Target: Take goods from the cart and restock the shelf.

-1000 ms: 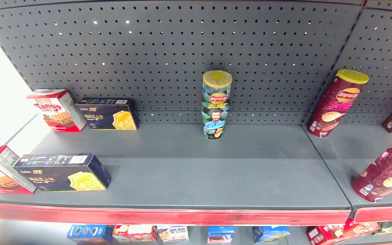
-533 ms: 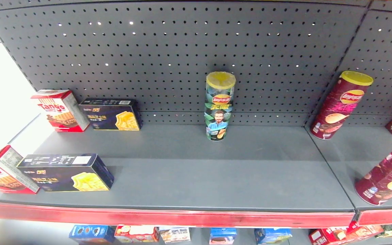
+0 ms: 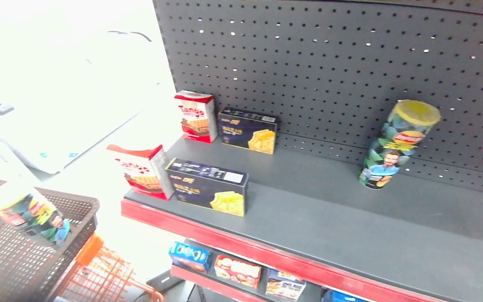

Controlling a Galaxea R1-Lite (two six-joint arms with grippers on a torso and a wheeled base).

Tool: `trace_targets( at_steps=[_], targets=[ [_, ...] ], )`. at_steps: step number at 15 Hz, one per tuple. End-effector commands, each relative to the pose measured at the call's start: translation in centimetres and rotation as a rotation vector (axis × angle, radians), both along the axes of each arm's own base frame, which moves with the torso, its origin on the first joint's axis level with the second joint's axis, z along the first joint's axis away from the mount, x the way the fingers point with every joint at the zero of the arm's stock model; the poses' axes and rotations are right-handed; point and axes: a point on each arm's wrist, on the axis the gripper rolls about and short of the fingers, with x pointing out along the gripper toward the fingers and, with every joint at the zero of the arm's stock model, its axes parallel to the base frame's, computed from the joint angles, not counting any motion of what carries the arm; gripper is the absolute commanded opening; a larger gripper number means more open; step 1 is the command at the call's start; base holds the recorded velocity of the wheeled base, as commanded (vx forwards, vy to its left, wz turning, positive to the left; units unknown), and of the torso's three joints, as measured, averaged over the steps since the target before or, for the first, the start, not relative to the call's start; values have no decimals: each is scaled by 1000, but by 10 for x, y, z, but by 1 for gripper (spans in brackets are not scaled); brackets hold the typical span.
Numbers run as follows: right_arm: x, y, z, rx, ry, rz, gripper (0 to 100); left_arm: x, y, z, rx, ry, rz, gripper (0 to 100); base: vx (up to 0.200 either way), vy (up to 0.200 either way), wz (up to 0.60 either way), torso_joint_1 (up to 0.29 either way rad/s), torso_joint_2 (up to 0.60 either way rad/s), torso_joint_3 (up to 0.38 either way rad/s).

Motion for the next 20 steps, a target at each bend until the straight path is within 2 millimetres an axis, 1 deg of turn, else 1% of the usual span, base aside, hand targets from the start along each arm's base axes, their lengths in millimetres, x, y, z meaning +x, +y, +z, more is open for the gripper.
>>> trace_targets(
  at_steps=[1, 11, 13, 14, 15, 16, 20],
  targets=[
    [0, 0, 0, 0, 1, 0, 100, 0, 0, 0, 0, 1, -1, 100, 0, 0, 600, 7, 2, 7],
    [0, 0, 0, 0, 1, -3, 100, 0, 0, 0, 3, 1, -3, 100, 0, 0, 0, 0, 0, 0],
    [0, 0, 0, 0, 1, -3, 100, -1, 1, 3, 3, -14, 34, 100, 0, 0, 0, 0, 0, 0],
    [0, 0, 0, 0, 0, -3, 100, -8, 1, 34, 10, -62, 67, 100, 0, 0, 0, 0, 0, 0],
    [0, 0, 0, 0, 0, -3, 100, -4, 2, 47, 12, 9, 77, 100, 0, 0, 0, 0, 0, 0],
    [0, 0, 0, 1, 1, -3, 100, -2, 2, 61, 14, 41, 93, 100, 0, 0, 0, 0, 0, 0],
    [0, 0, 0, 0, 1, -3, 100, 24, 2, 68, 6, 211, 97, 100, 0, 0, 0, 0, 0, 0]
  ],
)
